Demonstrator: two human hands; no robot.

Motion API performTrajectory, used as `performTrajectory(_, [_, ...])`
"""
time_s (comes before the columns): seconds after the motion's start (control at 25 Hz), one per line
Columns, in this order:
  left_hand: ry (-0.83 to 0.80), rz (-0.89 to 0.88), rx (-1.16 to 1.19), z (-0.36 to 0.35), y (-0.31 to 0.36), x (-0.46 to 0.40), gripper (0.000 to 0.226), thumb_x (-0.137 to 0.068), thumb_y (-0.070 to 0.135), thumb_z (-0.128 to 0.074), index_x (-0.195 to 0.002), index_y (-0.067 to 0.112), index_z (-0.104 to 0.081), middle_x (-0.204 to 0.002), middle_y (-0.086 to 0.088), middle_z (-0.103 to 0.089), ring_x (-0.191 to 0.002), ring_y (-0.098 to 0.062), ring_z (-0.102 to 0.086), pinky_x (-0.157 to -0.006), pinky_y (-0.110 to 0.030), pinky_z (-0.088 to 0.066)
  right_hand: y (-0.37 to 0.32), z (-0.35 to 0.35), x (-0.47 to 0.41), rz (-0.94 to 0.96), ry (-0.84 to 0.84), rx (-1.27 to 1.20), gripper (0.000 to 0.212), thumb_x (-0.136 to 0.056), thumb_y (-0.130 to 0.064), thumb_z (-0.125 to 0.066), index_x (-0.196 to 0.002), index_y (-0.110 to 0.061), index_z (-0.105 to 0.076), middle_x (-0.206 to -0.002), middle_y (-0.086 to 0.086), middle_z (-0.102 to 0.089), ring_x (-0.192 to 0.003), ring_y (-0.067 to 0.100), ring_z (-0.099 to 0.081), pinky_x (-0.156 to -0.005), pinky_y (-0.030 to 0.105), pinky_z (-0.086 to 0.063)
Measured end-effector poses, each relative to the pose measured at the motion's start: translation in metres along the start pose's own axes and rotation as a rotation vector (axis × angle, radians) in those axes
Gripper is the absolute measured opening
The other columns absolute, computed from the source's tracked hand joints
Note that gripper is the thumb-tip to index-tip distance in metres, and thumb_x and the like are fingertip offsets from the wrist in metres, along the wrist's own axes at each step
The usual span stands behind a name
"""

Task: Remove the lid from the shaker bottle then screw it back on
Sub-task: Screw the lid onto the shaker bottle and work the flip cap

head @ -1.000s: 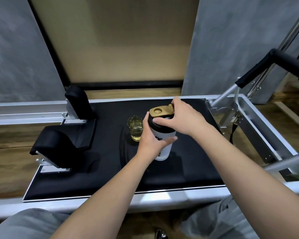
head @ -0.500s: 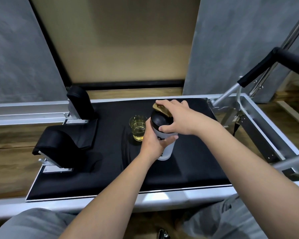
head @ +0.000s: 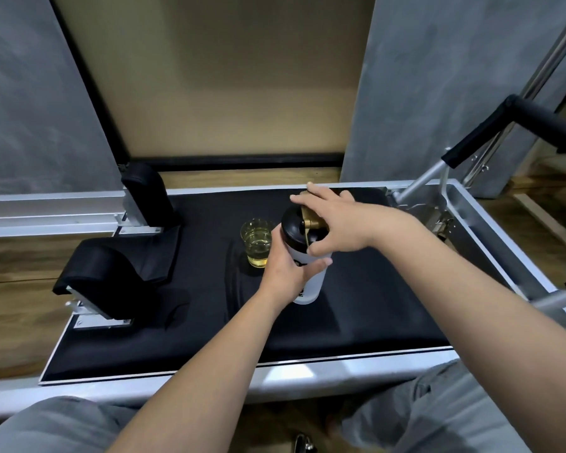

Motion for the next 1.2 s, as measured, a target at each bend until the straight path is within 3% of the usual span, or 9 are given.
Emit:
performTrajectory(0.12, [-0.021,0.059,0.078,-0.004,0.003,0.0,0.08,-0.083,-0.005,-0.087,-0.129,0.04,-0.039,-0.141,-0.001,-0.058,-0.119,-0.003,-0.057,-0.076,-0.002,-0.051,-0.013,-0.009,0.001,-0.144,0.166,0.235,0.097,-0.077,-0.087,-0.058,-0.149,-0.024,-0.043,-0.139,0.01,-0.044,-0.114,0.035,-0.056,-0.076,0.046,-0.054])
performTrajectory(0.28, [-0.017,0.041,0.057,-0.001,0.0,-0.002,0.083,-0.081,-0.005,-0.089,-0.137,0.023,-0.035,-0.142,-0.005,-0.057,-0.127,-0.013,-0.056,-0.088,-0.003,-0.05,-0.018,0.016,0.003,-0.202,0.352,0.381,0.108,-0.056,-0.108,-0.036,-0.115,-0.02,-0.054,-0.095,0.002,-0.061,-0.081,0.031,-0.062,-0.06,0.036,-0.039])
performTrajectory(0.52, [0.013,0.005,-0.126,0.001,-0.005,-0.003,0.079,-0.083,0.018,-0.092,-0.149,0.021,-0.048,-0.136,0.002,-0.065,-0.119,-0.011,-0.066,-0.1,-0.021,-0.055,-0.009,-0.007,0.004,0.016,0.082,0.153,0.101,-0.08,-0.064,-0.072,-0.163,-0.037,-0.019,-0.155,0.001,-0.042,-0.136,0.03,-0.037,-0.094,0.048,-0.052])
performTrajectory(0.6, [0.081,0.046,-0.074,0.002,0.007,-0.005,0.015,-0.099,0.031,-0.074,-0.113,0.03,-0.081,-0.108,-0.001,-0.079,-0.092,-0.014,-0.079,-0.088,-0.037,-0.066,-0.019,-0.027,-0.003,-0.122,0.17,0.239,0.095,-0.085,-0.069,-0.063,-0.161,-0.032,-0.021,-0.146,0.01,-0.046,-0.126,0.035,-0.044,-0.078,0.044,-0.049])
performTrajectory(0.68, [0.091,0.062,0.044,0.004,0.003,-0.013,0.042,-0.109,0.03,-0.057,-0.078,0.039,-0.085,-0.084,0.002,-0.082,-0.076,-0.014,-0.08,-0.068,-0.037,-0.068,-0.034,-0.034,-0.009,-0.256,0.227,0.305,0.094,-0.085,-0.079,-0.055,-0.156,-0.024,-0.027,-0.137,0.016,-0.048,-0.112,0.039,-0.054,-0.065,0.042,-0.043])
performTrajectory(0.76, [0.055,0.065,-0.042,0.005,0.009,-0.005,0.027,-0.102,0.022,-0.071,-0.098,0.049,-0.077,-0.101,0.005,-0.081,-0.098,-0.013,-0.075,-0.078,-0.026,-0.065,-0.029,-0.026,-0.014,-0.256,0.17,0.262,0.104,-0.077,-0.085,-0.06,-0.154,-0.023,-0.028,-0.138,0.018,-0.046,-0.105,0.04,-0.06,-0.064,0.041,-0.045])
performTrajectory(0.96, [-0.022,0.032,-0.104,0.004,-0.005,0.002,0.099,-0.079,0.014,-0.096,-0.153,0.019,-0.031,-0.15,-0.002,-0.055,-0.14,-0.018,-0.053,-0.117,-0.036,-0.046,0.001,0.012,-0.001,-0.013,-0.067,-0.058,0.121,-0.08,-0.04,-0.085,-0.163,-0.048,0.002,-0.175,-0.003,-0.005,-0.153,0.04,-0.018,-0.119,0.054,-0.031])
performTrajectory(1.08, [-0.006,0.015,-0.1,0.002,-0.009,-0.002,0.099,-0.078,0.02,-0.096,-0.153,0.022,-0.032,-0.149,-0.001,-0.056,-0.139,-0.019,-0.053,-0.12,-0.047,-0.045,-0.002,-0.003,-0.001,-0.022,-0.066,0.052,0.111,-0.085,-0.038,-0.081,-0.163,-0.049,-0.003,-0.172,0.0,-0.012,-0.142,0.036,-0.033,-0.106,0.049,-0.045])
performTrajectory(1.2, [-0.014,0.029,-0.125,0.001,-0.01,-0.003,0.1,-0.075,0.03,-0.097,-0.149,0.034,-0.03,-0.152,0.001,-0.054,-0.141,-0.017,-0.05,-0.12,-0.047,-0.045,-0.017,-0.014,-0.004,-0.181,0.089,0.178,0.102,-0.084,-0.075,-0.065,-0.163,-0.032,-0.016,-0.147,0.013,-0.04,-0.103,0.037,-0.059,-0.067,0.042,-0.052])
Point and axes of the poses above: each hand's wrist, its own x-axis away from the middle knuckle, its own z-axis out of the back of the hand, y = z × x, the point moved 2 cm from there along -x, towards the middle knuckle
